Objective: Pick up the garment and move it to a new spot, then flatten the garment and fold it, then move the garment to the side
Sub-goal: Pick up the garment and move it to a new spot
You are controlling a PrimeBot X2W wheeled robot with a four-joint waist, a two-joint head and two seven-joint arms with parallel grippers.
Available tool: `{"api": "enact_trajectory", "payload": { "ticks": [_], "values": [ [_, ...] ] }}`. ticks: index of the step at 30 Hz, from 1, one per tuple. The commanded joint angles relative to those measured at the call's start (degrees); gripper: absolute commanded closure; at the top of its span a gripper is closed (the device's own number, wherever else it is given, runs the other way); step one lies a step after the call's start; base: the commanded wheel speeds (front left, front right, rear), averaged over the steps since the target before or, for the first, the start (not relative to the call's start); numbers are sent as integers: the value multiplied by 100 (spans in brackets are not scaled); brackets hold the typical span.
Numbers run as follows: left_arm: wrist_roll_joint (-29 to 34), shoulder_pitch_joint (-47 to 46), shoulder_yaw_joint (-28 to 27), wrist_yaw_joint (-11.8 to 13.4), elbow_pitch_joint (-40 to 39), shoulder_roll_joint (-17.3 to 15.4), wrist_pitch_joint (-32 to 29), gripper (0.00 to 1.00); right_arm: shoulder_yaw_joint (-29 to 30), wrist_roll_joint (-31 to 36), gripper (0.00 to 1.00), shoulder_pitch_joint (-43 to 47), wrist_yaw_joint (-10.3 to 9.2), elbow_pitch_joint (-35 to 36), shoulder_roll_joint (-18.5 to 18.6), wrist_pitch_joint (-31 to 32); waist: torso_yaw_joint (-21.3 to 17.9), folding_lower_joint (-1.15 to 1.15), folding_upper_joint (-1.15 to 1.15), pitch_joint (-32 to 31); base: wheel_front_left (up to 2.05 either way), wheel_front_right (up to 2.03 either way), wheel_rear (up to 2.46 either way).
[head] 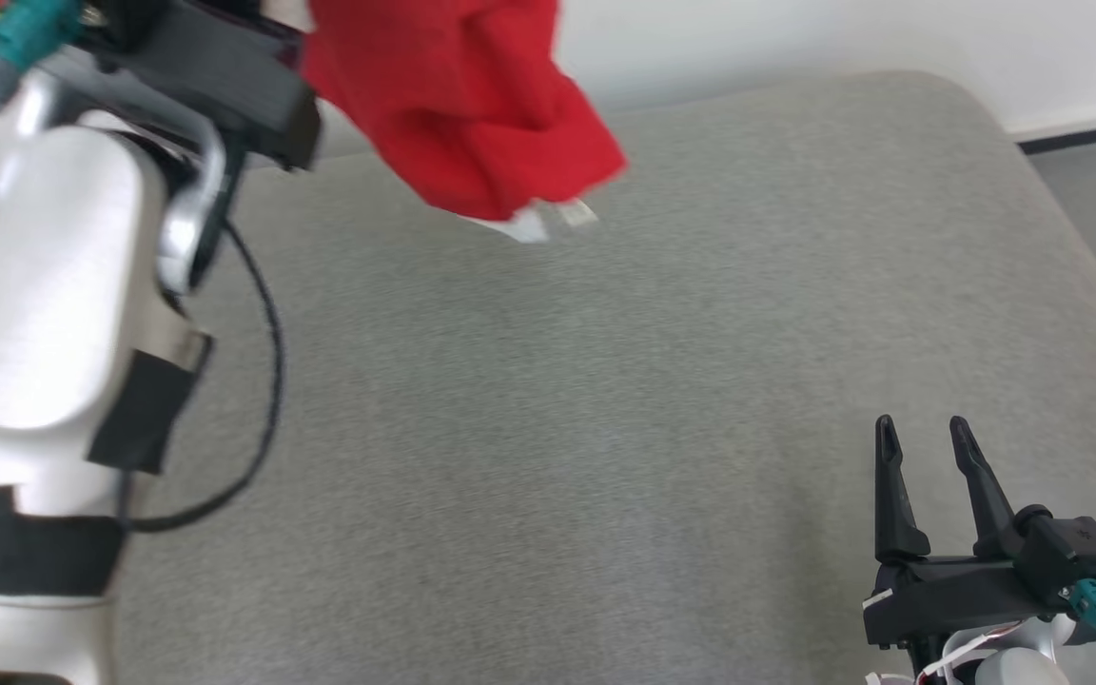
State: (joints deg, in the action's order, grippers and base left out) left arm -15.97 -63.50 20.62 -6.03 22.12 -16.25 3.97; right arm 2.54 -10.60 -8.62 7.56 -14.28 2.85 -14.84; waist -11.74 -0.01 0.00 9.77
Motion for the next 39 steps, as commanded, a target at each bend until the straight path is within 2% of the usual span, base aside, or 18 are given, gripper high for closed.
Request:
{"api": "enact_trajectory", "payload": {
  "ticks": [1,5,12,22,24,27,28,29,35,39],
  "values": [
    [-36,167,25,41,-20,78,43,100,-16,-49,0,-40,-14,-21,5,-30,-363,1,0,-28,0,0,0],
    [-227,681,126,194,-94,435,167,100,-17,-107,0,39,-14,-19,6,-40,-506,1,0,-11,0,0,0],
    [-489,1935,254,423,10,787,435,100,77,-63,0,93,-14,30,5,-42,-364,1,0,-15,0,0,0],
    [-701,3663,482,573,407,879,698,100,-5,-36,0,102,-14,-8,7,-43,-137,1,0,-20,0,0,0],
    [-710,3874,479,648,490,852,733,100,6,-15,0,116,-14,-32,7,-42,-79,1,0,-35,0,0,0],
    [-718,4069,557,621,556,875,779,100,28,18,0,155,-14,-43,6,-42,20,1,0,-77,0,0,0],
    [-698,4078,554,632,523,874,841,39,46,26,0,162,-14,-47,7,-43,60,1,0,-94,0,0,0],
    [-670,4094,560,636,500,870,881,0,51,35,0,167,-14,-49,7,-42,94,1,0,-113,0,0,0],
    [-552,4050,360,703,-50,816,1110,0,118,138,0,212,-14,-43,6,-43,368,1,0,-242,0,0,0],
    [-443,4222,31,798,-527,698,1124,0,132,183,0,255,-14,-31,6,-43,520,1,0,-333,0,0,0]
  ]
}}
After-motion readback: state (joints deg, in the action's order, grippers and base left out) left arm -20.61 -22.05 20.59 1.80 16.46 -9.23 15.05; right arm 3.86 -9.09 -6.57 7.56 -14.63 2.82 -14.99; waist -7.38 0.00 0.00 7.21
